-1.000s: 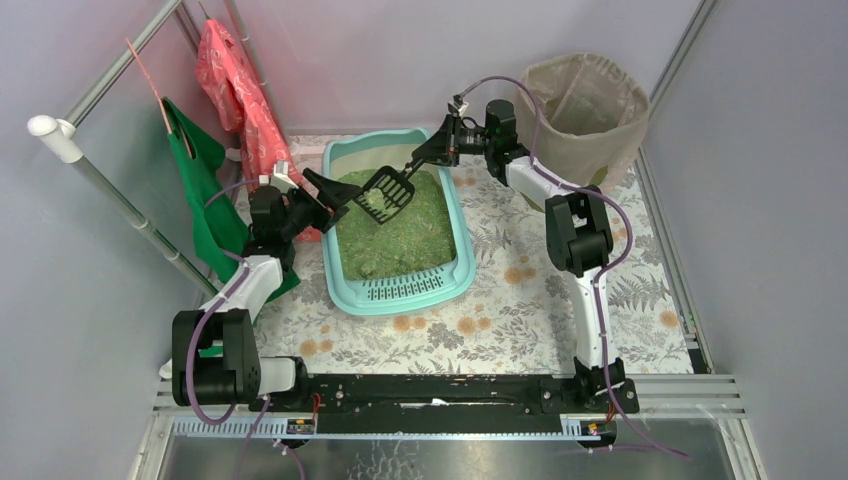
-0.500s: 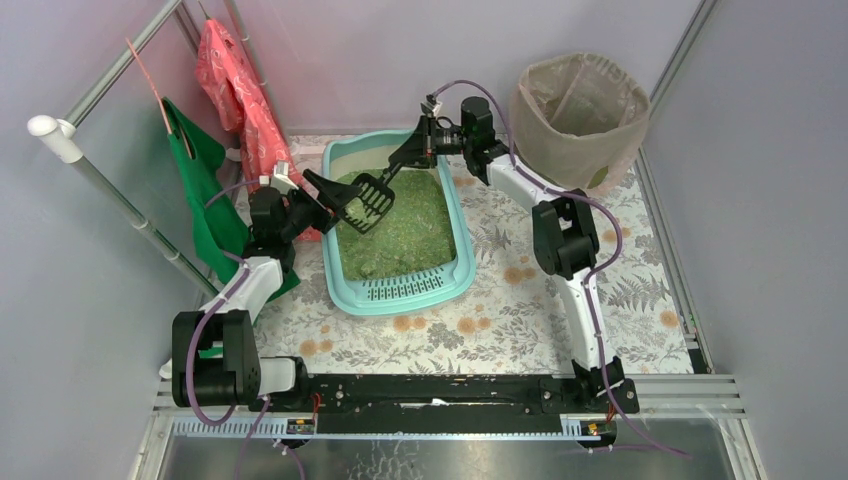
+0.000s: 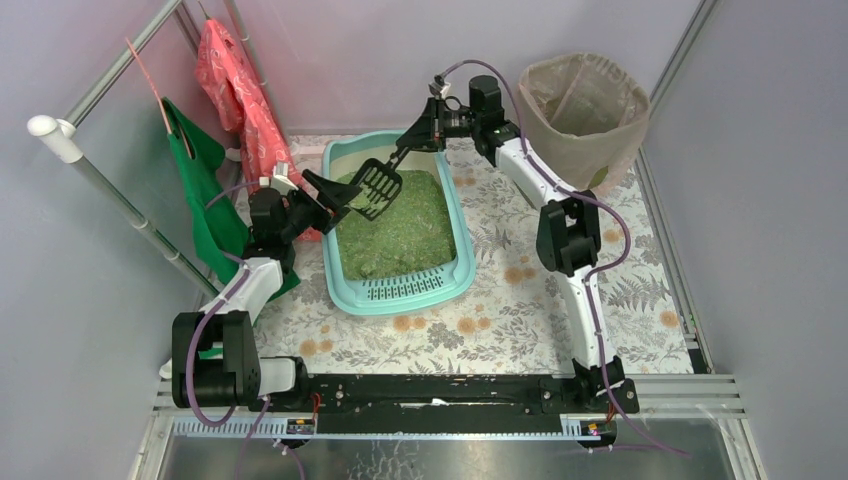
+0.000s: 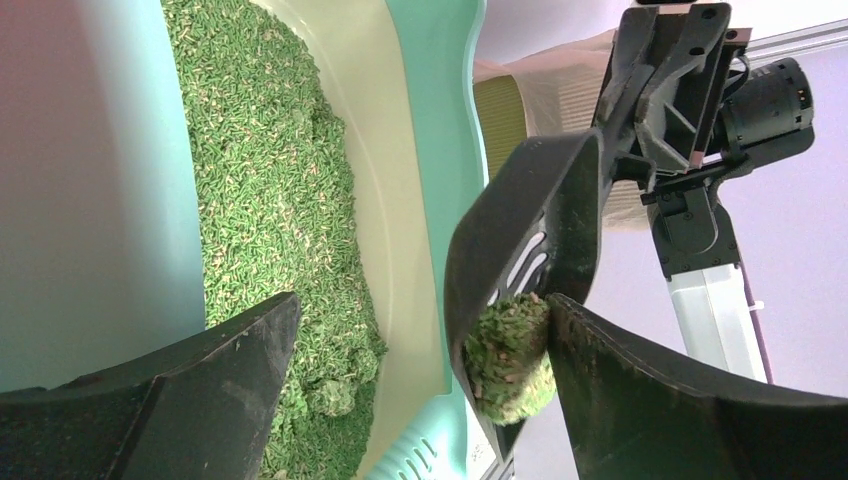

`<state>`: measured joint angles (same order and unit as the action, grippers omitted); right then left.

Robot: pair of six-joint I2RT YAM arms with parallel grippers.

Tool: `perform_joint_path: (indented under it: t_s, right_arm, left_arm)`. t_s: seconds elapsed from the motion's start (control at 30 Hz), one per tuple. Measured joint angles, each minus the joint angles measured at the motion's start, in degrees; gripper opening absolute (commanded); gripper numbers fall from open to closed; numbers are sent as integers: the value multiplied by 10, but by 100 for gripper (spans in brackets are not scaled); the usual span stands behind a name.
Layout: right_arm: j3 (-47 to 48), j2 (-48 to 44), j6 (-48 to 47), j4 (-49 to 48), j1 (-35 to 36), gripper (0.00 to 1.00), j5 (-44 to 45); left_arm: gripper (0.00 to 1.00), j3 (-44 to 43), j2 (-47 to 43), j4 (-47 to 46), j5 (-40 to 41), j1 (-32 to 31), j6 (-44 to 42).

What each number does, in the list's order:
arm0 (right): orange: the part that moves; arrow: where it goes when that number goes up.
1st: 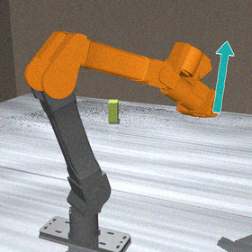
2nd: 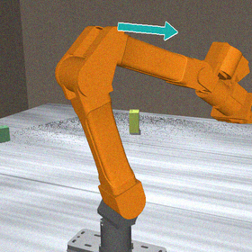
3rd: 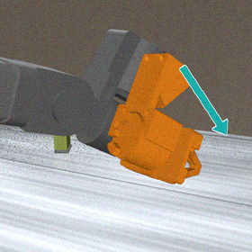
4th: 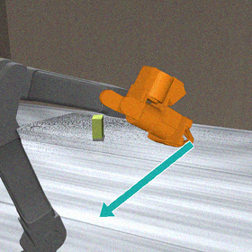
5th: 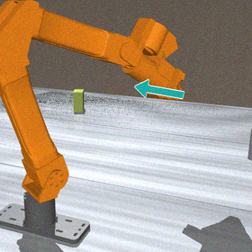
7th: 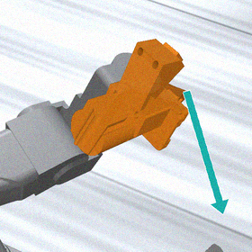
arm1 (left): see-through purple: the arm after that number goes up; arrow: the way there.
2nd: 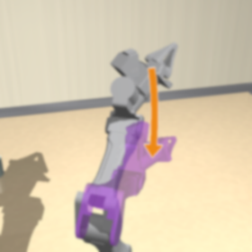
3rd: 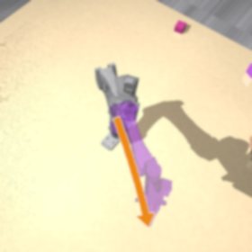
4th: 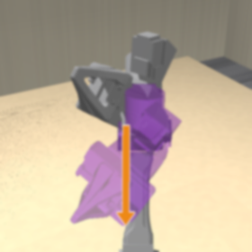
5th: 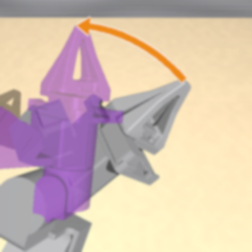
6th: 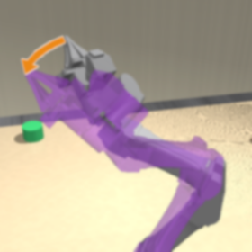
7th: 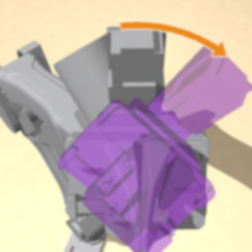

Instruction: Clean the litter box

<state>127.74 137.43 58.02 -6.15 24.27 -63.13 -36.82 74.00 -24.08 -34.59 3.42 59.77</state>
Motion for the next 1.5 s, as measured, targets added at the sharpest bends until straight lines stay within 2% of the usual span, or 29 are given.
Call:
perform_joint_path:
  t_s: [0.43, 0.77, 1.0, 1.27, 1.5]
  right_arm:
    - [-65, -6, -10, -2, -27, 0, 9]
    - [-44, -6, -10, 3, -31, 0, 9]
    - [14, -5, -10, 13, -52, 0, 9]
    - [-5, -6, -7, 14, -71, 0, 10]
    - [59, -8, 35, -1, -94, 0, 5]
  left_arm:
    - [99, 2, -2, 1, -3, -1, 2]
    - [99, 3, -2, 1, -3, -1, 2]
    - [99, 3, -2, 0, -3, -1, 2]
    - [99, 3, -2, 0, -3, -1, 2]
    - [99, 3, -2, 0, -4, -1, 2]
